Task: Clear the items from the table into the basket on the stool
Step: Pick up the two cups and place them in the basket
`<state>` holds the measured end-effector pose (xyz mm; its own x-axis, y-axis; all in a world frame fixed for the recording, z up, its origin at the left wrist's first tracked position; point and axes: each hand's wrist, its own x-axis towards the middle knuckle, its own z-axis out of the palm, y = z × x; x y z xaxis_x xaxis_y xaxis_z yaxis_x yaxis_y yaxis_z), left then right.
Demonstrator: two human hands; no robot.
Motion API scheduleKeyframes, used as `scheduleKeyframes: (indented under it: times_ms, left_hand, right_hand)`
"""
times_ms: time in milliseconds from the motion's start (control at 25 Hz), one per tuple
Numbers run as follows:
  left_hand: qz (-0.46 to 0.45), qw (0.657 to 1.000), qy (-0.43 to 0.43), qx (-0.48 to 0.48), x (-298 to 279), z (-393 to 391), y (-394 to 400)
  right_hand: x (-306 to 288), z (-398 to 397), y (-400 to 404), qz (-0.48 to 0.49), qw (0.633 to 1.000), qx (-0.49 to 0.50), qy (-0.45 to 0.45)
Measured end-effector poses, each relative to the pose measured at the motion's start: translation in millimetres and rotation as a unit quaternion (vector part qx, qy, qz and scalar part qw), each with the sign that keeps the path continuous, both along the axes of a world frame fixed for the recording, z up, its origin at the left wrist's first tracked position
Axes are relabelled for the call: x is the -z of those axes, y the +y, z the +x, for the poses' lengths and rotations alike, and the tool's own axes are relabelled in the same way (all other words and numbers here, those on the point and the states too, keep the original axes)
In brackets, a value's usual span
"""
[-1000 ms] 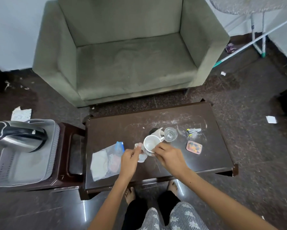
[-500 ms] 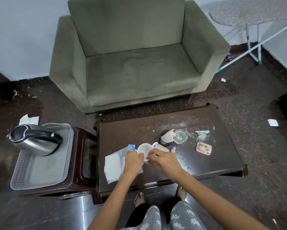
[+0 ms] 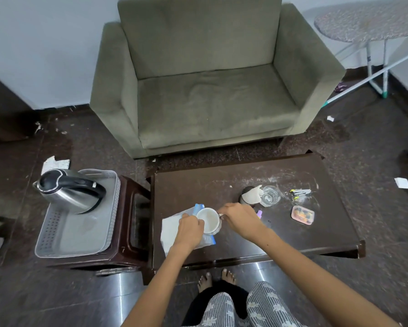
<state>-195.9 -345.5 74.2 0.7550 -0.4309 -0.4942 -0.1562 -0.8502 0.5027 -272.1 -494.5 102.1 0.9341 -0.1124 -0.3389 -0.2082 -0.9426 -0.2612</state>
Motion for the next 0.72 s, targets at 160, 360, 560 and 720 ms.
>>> scheduleKeyframes:
  times_ms: [160,360,560,720]
  left_hand:
    - [-0.003,1.0,0.009,-0.026,1,7,7]
    - [-0.099,0.991,0.018,-0.087,-9,28,23]
    - [-0.167,0.967,-0.043,-0.188,-6,62,73]
    - [-0.211,0.942,-0.048,-0.258,-9,100,130]
  right_hand:
    - [-8,23,-6,0.007,0.998,-0.039,0.051]
    - [-9,41,-4,0.064,0.998,-0.011,-0.007]
    - [4,59,10,0.095,0.989,0.096,-0.064]
    - [17,94,54,0.139,0.976,0.144,-0.086]
